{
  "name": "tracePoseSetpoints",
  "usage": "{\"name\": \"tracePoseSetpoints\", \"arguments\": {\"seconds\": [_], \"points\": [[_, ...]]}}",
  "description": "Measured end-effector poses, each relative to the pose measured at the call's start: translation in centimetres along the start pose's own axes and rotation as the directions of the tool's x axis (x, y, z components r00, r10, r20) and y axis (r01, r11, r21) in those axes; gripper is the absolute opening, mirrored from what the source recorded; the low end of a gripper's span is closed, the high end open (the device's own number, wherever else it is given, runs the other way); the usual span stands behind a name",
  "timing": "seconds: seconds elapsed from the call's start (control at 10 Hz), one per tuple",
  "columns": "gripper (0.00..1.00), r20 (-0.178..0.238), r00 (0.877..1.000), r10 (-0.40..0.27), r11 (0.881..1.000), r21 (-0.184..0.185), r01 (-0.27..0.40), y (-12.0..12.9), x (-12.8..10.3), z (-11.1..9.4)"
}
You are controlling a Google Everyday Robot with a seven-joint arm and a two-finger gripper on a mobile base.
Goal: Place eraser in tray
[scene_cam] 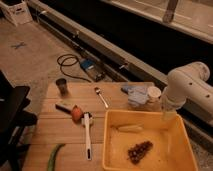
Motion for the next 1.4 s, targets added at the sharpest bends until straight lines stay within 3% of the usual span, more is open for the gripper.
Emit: {"name": "tracePoseSetpoints", "arguments": {"seconds": [0.7, 0.9, 1.4], "points": [[0.65, 0.0, 1.0, 0.0, 1.0, -0.001, 0.0, 0.0, 0.0, 0.0], [0.65, 0.009, 0.999, 0.05, 0.999, 0.007, -0.05, 1.1, 0.7, 0.0], [0.65, 0.014, 0.998, 0.054, 0.999, 0.01, -0.054, 1.1, 0.7, -0.1]]}}
